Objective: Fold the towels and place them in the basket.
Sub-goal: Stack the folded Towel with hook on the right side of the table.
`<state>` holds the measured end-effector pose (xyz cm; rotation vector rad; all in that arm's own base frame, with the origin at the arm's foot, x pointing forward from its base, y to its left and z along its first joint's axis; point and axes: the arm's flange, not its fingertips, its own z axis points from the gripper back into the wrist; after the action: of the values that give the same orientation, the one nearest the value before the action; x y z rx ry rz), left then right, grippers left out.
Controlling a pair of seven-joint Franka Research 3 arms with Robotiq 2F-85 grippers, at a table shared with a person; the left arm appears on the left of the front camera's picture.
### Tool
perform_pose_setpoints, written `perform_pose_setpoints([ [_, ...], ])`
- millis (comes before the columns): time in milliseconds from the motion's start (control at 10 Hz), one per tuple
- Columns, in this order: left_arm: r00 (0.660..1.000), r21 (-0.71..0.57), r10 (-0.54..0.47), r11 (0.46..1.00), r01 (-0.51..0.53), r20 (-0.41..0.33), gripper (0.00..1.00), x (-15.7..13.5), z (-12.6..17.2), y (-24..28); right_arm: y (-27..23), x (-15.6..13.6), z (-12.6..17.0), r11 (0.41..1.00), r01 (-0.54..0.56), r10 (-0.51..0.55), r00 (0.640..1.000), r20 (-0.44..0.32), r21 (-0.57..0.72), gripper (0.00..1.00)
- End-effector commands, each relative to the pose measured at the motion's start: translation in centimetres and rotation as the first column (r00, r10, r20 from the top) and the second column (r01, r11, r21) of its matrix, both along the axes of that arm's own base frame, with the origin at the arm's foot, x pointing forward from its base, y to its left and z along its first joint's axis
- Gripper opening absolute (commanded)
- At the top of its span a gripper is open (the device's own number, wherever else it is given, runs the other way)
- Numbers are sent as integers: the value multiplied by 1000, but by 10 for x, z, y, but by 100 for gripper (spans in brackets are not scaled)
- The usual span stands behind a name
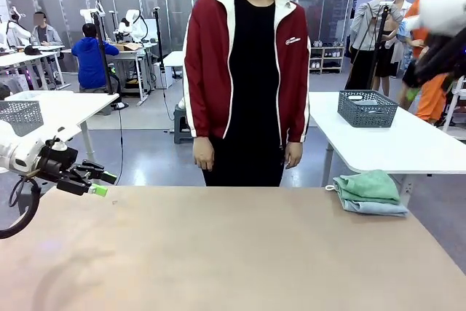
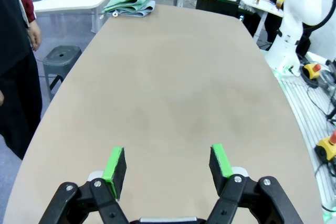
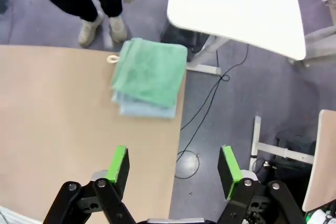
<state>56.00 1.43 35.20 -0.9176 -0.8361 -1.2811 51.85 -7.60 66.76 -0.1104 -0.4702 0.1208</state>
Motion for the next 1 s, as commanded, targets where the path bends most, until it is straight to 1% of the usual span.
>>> perform_pose_setpoints([
  [0,1000,-3,-17,1000,17,1,81,2,2,1,8,-42,14,999,30,-27,997,-68,44,85],
  [100,1000,-3,-17,1000,17,1,81,2,2,1,13,-61,19,994,105,-103,985,-141,4,85],
  [200,1000,-3,-17,1000,17,1,81,2,2,1,19,-77,24,987,160,-159,974,-160,-4,85],
  [300,1000,-3,-17,1000,17,1,81,2,2,1,25,-96,27,986,163,-158,977,-142,26,85],
  [400,1000,-3,-17,1000,17,1,81,2,2,1,29,-107,26,984,176,-172,979,-107,35,85],
  [500,1000,-3,-17,1000,17,1,81,2,2,1,32,-106,22,984,176,-175,984,-39,20,85],
  [600,1000,-3,-17,1000,17,1,81,2,2,1,17,-99,34,989,145,-140,979,-145,24,85],
  [900,1000,-3,-17,1000,17,1,81,2,2,1,17,-99,34,989,145,-140,979,-145,24,85],
])
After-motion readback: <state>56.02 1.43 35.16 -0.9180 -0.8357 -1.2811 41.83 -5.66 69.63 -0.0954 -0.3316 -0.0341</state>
